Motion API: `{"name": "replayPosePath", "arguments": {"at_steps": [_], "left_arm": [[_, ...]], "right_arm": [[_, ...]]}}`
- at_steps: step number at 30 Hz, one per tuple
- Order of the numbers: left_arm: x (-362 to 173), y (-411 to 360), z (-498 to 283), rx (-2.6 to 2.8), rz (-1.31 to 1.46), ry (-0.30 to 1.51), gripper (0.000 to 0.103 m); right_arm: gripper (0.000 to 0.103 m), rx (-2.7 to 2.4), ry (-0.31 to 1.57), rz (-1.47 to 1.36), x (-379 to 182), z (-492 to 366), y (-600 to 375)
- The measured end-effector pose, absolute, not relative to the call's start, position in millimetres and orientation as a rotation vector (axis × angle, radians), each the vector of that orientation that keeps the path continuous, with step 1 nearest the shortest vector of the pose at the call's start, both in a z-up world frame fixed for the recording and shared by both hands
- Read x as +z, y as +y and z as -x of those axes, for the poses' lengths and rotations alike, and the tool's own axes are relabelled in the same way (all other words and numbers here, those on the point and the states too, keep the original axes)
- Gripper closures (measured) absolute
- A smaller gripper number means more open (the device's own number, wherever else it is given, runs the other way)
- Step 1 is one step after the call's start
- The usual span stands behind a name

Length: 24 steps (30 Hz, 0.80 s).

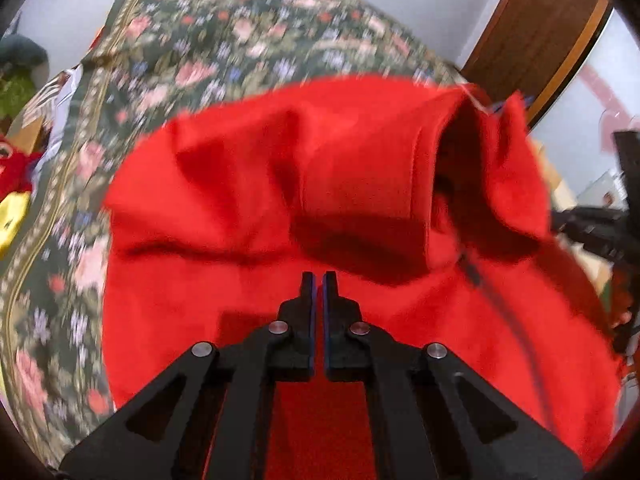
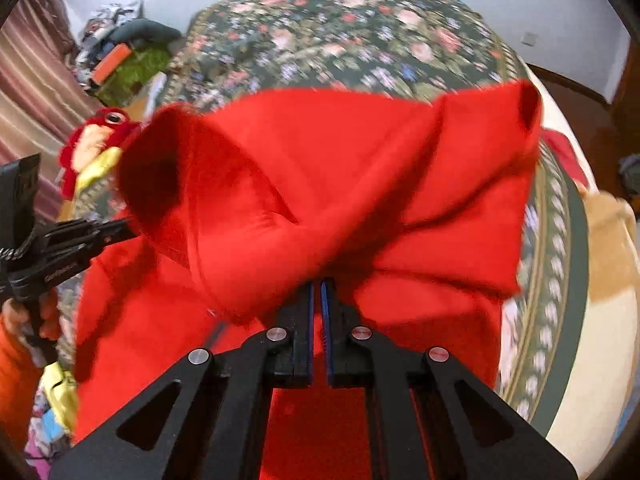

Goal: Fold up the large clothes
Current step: 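Lay the folded hem down with both tools and open them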

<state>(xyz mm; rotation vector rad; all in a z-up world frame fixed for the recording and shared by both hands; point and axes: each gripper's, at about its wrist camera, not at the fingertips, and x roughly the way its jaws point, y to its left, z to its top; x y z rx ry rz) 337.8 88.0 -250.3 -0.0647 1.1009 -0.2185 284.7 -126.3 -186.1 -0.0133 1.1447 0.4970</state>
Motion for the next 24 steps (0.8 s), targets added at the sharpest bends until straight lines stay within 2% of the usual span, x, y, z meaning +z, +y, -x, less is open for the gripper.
{"name": "replayPosePath", "arguments": {"at_steps": [5, 8, 10, 12, 15, 19, 21, 24], "left_arm": [[-245, 89, -313, -0.173, -0.018, 1.082, 0.097], [-226, 94, -308, -0.154, -0.027, 1.036, 0.077], [-207, 98, -307, -0.134, -0.022, 0.971, 0.061], [-194, 102, -311, -0.121, -0.012, 0.932, 0.057], [-179, 107, -329, -0.102, -0.008, 0.884, 0.048], [-179, 115, -361, -0.065, 0.015, 0.871, 0.045], [-185, 124, -380, -0.066, 0.056, 0.882, 0.042], [-200, 142, -405, -0.050, 0.130, 0.899, 0.042]], "right_arm": [[0.099, 0.493, 1.151, -0.026, -176, -272, -139], [0.097, 0.492, 1.116, -0.016, -159, -269, -140], [0.092, 0.501, 1.084, -0.027, -150, -268, -141], [0.078, 0.500, 1.045, -0.039, -140, -272, -138], [0.063, 0.500, 1.004, -0.040, -132, -285, -128], [0.060, 0.512, 1.000, -0.045, -134, -312, -107], [0.051, 0.511, 1.013, -0.066, -142, -330, -94], [0.050, 0.505, 1.019, -0.067, -153, -351, -81]]}}
